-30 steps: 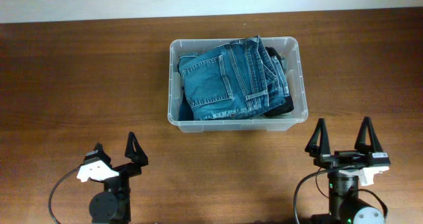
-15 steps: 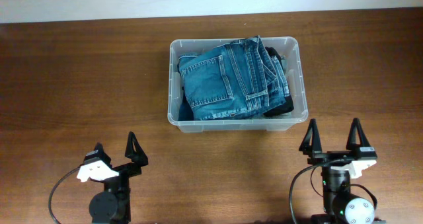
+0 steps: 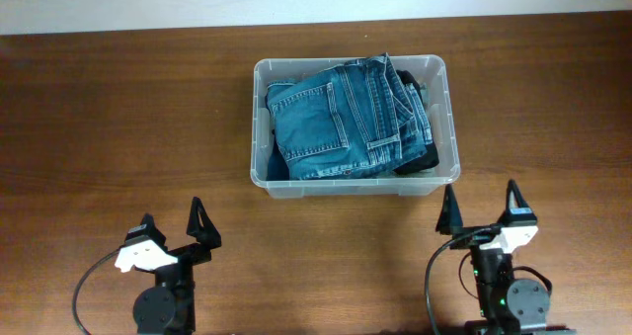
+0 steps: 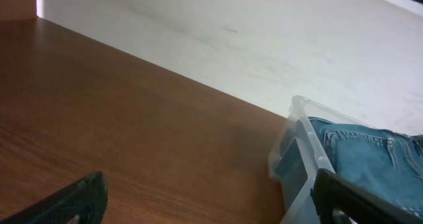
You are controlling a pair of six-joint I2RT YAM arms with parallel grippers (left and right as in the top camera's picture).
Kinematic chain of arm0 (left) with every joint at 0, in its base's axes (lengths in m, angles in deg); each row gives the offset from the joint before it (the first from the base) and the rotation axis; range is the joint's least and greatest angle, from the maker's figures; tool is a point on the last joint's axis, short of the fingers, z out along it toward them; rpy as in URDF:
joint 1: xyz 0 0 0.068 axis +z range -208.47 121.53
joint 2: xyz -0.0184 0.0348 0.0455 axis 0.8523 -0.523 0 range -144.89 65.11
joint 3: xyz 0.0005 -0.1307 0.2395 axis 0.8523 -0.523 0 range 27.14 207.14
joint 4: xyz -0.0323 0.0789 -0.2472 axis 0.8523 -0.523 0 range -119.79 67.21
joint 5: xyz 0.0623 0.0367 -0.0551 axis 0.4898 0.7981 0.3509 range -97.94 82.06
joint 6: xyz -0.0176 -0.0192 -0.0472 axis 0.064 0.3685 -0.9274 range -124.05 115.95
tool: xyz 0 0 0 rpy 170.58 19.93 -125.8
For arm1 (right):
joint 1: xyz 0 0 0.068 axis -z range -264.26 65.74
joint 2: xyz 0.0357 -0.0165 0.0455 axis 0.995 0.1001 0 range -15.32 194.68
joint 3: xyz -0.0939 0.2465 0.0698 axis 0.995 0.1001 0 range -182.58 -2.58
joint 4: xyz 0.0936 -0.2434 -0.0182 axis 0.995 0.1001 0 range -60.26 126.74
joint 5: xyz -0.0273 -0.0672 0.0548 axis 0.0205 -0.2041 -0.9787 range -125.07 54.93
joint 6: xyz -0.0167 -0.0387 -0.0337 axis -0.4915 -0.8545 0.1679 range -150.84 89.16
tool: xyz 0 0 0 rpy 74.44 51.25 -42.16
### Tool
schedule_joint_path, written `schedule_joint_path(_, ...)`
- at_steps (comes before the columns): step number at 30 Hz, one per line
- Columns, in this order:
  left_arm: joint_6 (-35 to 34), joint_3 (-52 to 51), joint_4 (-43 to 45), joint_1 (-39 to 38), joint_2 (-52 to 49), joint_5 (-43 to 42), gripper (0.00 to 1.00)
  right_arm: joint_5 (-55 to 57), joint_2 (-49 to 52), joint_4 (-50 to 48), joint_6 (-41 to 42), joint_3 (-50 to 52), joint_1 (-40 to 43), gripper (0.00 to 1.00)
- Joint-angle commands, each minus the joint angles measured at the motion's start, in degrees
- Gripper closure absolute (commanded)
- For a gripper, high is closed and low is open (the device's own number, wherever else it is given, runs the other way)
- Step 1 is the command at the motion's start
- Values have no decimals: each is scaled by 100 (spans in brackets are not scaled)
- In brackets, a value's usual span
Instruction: Pack container
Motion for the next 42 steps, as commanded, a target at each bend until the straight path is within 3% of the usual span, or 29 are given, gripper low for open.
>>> schedule_joint_path(1,74,-20,-11,28,35,0,0,-70,-46,232,-81,26,-26,2)
schedule_joint_path(7,74,-20,-11,28,35,0,1,-70,-46,894,-79,26,-26,2)
schedule_joint_path(42,74,-20,-11,28,35,0,0,-70,-37,907,-79,26,-37,2)
